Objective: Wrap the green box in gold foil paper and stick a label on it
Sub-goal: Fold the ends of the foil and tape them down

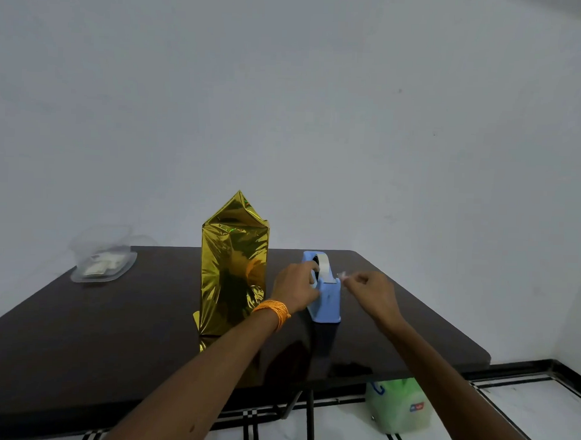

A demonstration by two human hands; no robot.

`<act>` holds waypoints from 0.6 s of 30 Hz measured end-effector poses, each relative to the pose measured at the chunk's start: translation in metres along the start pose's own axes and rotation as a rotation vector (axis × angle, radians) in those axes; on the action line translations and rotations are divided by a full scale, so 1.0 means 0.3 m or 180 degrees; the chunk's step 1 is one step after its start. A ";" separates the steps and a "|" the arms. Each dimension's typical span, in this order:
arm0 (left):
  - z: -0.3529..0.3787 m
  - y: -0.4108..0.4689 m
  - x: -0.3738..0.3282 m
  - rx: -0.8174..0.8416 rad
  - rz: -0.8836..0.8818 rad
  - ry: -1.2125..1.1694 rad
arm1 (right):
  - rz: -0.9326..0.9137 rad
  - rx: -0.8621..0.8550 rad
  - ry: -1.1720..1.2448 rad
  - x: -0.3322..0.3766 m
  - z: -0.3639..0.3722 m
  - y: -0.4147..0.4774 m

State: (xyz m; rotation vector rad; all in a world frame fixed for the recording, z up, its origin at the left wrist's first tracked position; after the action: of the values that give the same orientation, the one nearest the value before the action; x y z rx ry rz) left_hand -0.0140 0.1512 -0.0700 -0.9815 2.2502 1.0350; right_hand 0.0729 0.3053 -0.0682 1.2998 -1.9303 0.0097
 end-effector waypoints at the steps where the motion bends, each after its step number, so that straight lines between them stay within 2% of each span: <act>1: -0.029 0.008 -0.019 -0.0121 0.0012 -0.0214 | -0.0030 -0.0063 0.0104 0.031 -0.016 0.006; 5: -0.183 0.043 -0.128 -0.0686 0.0179 -0.0768 | -0.0095 -0.0236 0.0548 0.158 -0.048 0.028; 9: -0.349 0.054 -0.240 -0.0862 0.0519 -0.1149 | -0.0120 -0.0204 0.0913 0.253 -0.008 0.051; 12: -0.459 0.059 -0.302 -0.0900 0.0528 -0.1698 | -0.0310 -0.0198 0.1140 0.330 0.014 0.051; 18: -0.642 0.064 -0.295 -0.1268 0.0672 -0.1664 | -0.0762 0.0089 0.1417 0.473 0.025 0.038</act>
State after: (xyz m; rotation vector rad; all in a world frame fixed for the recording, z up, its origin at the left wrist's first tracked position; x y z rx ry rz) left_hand 0.0047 0.0444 0.1131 -0.5284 1.7709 1.6572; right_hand 0.0369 0.1972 0.0174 1.4030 -1.3983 0.1905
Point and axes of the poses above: each hand's wrist, its own y-axis towards the middle knuckle, its own z-axis out of the palm, x = y × z, the point moved 3 cm from there along y, towards the middle knuckle, and after that the axes turned 13 degrees about -y, right-handed, at the moved point
